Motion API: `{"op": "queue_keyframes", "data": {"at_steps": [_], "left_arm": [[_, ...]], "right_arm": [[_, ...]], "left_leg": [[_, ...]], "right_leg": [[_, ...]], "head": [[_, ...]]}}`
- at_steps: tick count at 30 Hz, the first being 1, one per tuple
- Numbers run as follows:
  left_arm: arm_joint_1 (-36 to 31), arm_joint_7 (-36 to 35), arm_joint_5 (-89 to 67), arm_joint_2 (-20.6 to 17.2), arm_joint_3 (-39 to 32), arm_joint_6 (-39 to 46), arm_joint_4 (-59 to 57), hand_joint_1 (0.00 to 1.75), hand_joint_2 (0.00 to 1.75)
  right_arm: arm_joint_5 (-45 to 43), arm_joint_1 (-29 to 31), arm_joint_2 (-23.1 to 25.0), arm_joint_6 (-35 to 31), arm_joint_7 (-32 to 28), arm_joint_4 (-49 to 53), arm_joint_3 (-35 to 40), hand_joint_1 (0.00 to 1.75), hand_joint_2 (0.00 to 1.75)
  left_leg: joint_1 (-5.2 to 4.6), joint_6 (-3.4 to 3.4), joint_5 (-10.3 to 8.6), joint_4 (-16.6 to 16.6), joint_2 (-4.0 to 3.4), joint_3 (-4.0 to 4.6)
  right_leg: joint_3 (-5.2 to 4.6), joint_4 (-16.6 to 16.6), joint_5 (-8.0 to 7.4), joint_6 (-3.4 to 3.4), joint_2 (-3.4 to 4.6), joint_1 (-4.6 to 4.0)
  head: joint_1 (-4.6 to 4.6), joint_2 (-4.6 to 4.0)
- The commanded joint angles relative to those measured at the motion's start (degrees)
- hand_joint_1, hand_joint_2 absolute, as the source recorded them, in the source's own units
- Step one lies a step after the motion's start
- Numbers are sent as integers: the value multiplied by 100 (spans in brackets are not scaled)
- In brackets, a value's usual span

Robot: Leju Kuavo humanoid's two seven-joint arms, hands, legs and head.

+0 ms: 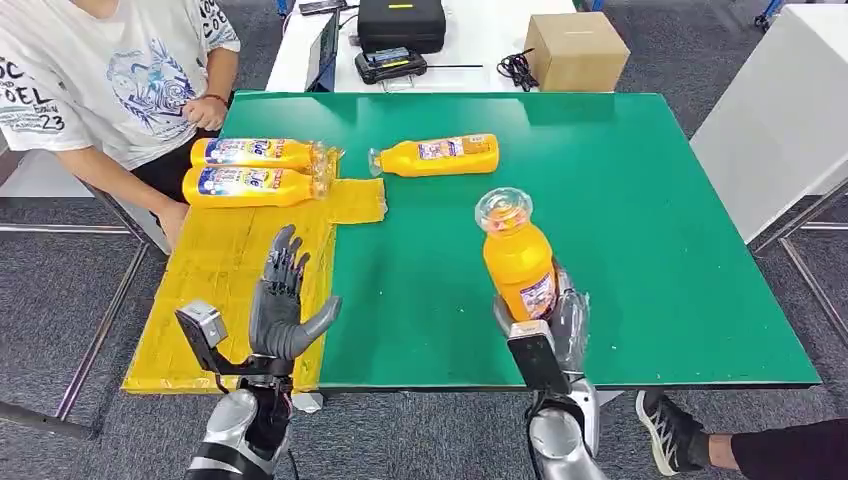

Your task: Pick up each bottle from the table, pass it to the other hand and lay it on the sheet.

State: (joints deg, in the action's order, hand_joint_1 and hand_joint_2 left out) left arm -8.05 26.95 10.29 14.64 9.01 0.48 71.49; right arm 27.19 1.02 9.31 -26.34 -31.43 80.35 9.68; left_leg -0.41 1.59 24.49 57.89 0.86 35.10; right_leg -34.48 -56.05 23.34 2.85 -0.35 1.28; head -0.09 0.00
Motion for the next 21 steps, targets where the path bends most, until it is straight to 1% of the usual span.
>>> {"op": "queue_keyframes", "data": {"at_steps": [1,4,5,6,7,11,14,18,19,20,21], "left_arm": [[-141,-141,-13,-189,505,-327,-167,0,175],[-238,-164,-60,-166,636,-369,-266,0,175],[-257,-173,-69,-162,657,-379,-277,0,175],[-297,-188,-96,-171,681,-378,-324,0,175],[-331,-211,-98,-176,685,-392,-365,0,175],[-360,-233,-89,-187,672,-416,-412,0,175],[-376,-329,-39,-195,679,-557,-476,0,175],[-305,-435,38,-225,781,-816,-476,0,175],[-291,-452,46,-232,794,-825,-475,0,175],[-288,-505,66,-244,814,-867,-498,0,175],[-299,-539,42,-264,855,-893,-522,0,175]], "right_arm": [[75,449,269,595,-109,-1581,407,175,175],[26,712,464,586,-205,-2012,713,175,175],[25,771,533,603,-192,-2041,784,175,175],[31,867,523,655,-171,-2132,952,175,175],[75,931,543,644,-122,-2183,1043,175,175],[73,972,527,652,-87,-2213,1099,175,175],[107,1073,522,719,-14,-2366,1286,175,175],[133,1180,554,570,-5,-2655,1411,175,175],[100,1187,555,579,-24,-2665,1417,175,175],[105,1200,552,576,-29,-2663,1432,175,175],[121,1216,552,565,-28,-2658,1448,175,175]], "left_leg": [[11,-12,10,-5,-21,-33],[9,-11,8,-4,-26,-24],[14,-16,14,-4,-33,-36],[10,-12,8,-4,-26,-25],[15,-17,14,0,-29,-34],[14,-11,7,-3,-19,-25],[18,-13,10,-3,-14,-36],[9,-9,4,-5,-14,-19],[13,-14,10,-6,-18,-36],[8,-10,3,-7,-9,-20],[14,-15,10,-6,-14,-37]], "right_leg": [[31,11,2,-14,17,-13],[20,8,-1,-13,23,-10],[31,9,2,-19,29,-16],[21,7,0,-14,21,-11],[30,4,4,-20,24,-16],[20,4,2,-12,15,-15],[36,10,5,-15,10,-20],[17,5,1,-9,12,-10],[33,7,5,-15,15,-14],[19,7,1,-10,7,-9],[37,11,6,-16,11,-16]], "head": [[0,0],[0,0],[-2,0],[0,0],[0,0],[0,0],[0,0],[0,0],[0,0],[0,0],[0,0]]}}
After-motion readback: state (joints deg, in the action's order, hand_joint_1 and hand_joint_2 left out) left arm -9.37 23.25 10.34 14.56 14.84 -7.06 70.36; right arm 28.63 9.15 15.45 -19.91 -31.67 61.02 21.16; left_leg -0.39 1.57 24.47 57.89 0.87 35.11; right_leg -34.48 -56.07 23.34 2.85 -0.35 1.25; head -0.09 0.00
